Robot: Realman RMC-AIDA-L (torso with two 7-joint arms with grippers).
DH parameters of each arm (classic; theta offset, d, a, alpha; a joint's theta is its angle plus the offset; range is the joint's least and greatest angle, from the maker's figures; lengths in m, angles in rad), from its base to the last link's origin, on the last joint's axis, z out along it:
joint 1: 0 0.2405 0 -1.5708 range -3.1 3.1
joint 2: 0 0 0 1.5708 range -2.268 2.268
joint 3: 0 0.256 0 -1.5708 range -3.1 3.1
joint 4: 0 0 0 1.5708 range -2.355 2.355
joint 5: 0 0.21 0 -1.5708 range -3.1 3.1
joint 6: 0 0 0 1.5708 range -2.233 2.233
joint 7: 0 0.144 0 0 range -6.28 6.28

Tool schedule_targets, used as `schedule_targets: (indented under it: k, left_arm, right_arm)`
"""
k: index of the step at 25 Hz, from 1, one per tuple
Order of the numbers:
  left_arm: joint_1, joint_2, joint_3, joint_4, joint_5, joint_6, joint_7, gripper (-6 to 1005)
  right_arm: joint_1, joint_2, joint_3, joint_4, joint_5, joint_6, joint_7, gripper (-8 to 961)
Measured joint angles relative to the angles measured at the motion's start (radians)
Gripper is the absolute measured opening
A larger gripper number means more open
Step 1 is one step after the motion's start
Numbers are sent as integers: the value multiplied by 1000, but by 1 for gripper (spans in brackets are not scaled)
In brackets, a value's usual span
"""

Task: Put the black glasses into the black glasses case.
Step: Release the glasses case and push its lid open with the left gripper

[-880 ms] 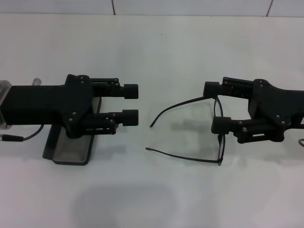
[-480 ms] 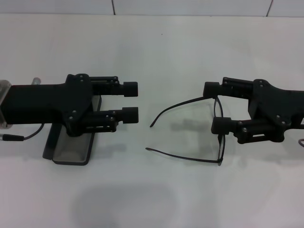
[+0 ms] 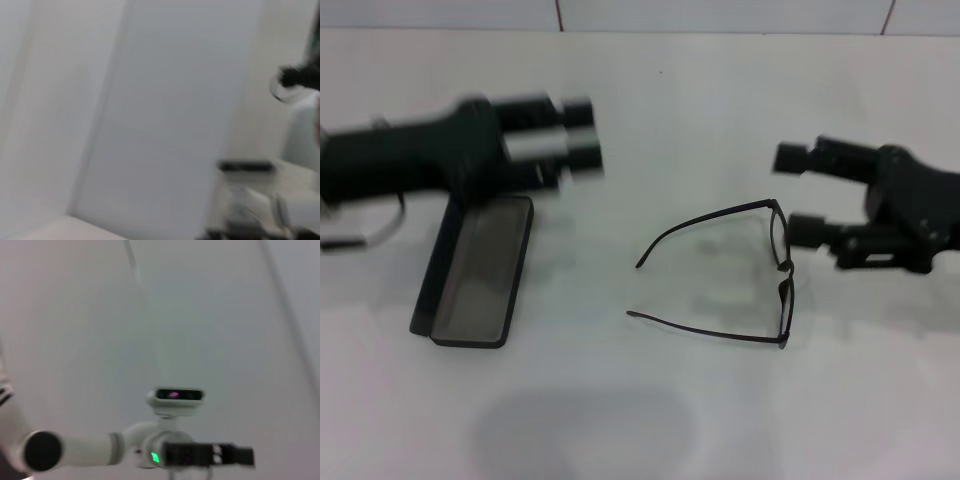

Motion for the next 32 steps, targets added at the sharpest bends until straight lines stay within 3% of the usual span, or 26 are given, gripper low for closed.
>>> schedule_targets:
  k: [4,8,10,16,20,25,32]
  left_arm:
    - [7,-25,-55,223,36,-86,-255,610]
    - [13,-76,-40,576,261,-156,-567,609]
    - [10,-96,8,756,436,-171,-742,609]
    - [9,-95,241,1056,749,-184,-1104,608]
    - [15,-98,380,1156,954,-187,-1262,607]
    - [16,-99,557,1143,1175,-185,-1405,605]
    - [18,-101,608,1074,1232,-206,-1460,601]
  right_arm:
    - [-41,-9,79,-4,0,4,-11,870]
    - [-82,-19,135,-3,0,12,-24,870]
    - [-100,-19,164,1,0,13,-36,870]
    - [-129,-21,200,8,-1,14,-61,870]
    - [-130,-22,202,17,-3,14,-78,870]
    - [-132,-23,202,22,-3,14,-87,870]
    - [-133,-23,203,22,-3,14,-93,870]
